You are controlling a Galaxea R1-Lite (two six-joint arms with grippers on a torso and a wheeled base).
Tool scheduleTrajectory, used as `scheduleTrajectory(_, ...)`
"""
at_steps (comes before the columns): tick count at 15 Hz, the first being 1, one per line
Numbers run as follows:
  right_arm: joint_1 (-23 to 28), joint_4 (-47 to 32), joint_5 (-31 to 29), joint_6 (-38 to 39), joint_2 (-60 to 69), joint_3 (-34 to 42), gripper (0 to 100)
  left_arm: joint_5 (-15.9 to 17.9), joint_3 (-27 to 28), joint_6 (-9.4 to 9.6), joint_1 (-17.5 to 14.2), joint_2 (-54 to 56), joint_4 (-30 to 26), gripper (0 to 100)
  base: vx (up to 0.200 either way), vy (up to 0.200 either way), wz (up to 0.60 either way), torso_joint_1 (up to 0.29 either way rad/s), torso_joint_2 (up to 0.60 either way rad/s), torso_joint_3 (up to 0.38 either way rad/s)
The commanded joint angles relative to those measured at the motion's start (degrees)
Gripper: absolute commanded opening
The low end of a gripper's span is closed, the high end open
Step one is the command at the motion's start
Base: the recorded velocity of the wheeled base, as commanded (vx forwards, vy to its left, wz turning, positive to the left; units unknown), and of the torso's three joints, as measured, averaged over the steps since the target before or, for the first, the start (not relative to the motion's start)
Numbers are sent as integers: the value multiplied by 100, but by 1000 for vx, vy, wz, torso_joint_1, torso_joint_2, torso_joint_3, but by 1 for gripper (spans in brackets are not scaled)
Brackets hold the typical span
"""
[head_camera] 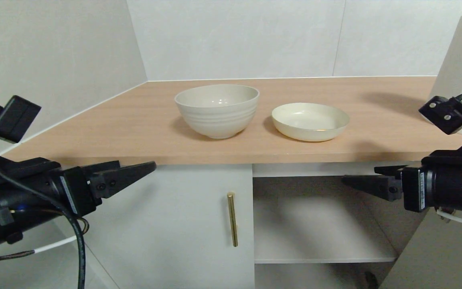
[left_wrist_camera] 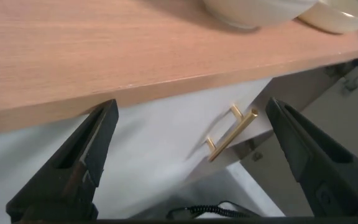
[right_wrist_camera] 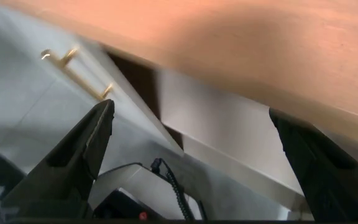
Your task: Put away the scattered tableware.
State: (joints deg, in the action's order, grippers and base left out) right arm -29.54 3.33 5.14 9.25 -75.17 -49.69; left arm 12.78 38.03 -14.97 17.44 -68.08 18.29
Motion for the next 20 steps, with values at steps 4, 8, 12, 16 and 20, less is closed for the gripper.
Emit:
scheduleTrajectory(4, -43, -43, 408, -222, 345, 161, 100, 14, 11, 12, 48, 814, -431, 100, 0, 0, 0, 0, 0, 0)
scheduleTrajectory(8, -114, -34, 619, -389, 459, 258, 100, 788, 257, 29, 92, 1561, -1582, 100, 0, 0, 0, 0, 0, 0)
scheduleTrajectory(12, -122, -25, 619, -486, 459, 267, 100, 770, 266, 20, 84, 1412, -1178, 100, 0, 0, 0, 0, 0, 0)
scheduleTrajectory(16, -114, -8, 619, -486, 477, 267, 100, 761, 248, -24, 84, 1219, -871, 100, 0, 0, 0, 26, -111, -89)
scheduleTrajectory(20, -122, 1, 628, -486, 521, 267, 100, 761, 231, -24, 84, 1148, -871, 100, 0, 0, 0, 111, -347, -281)
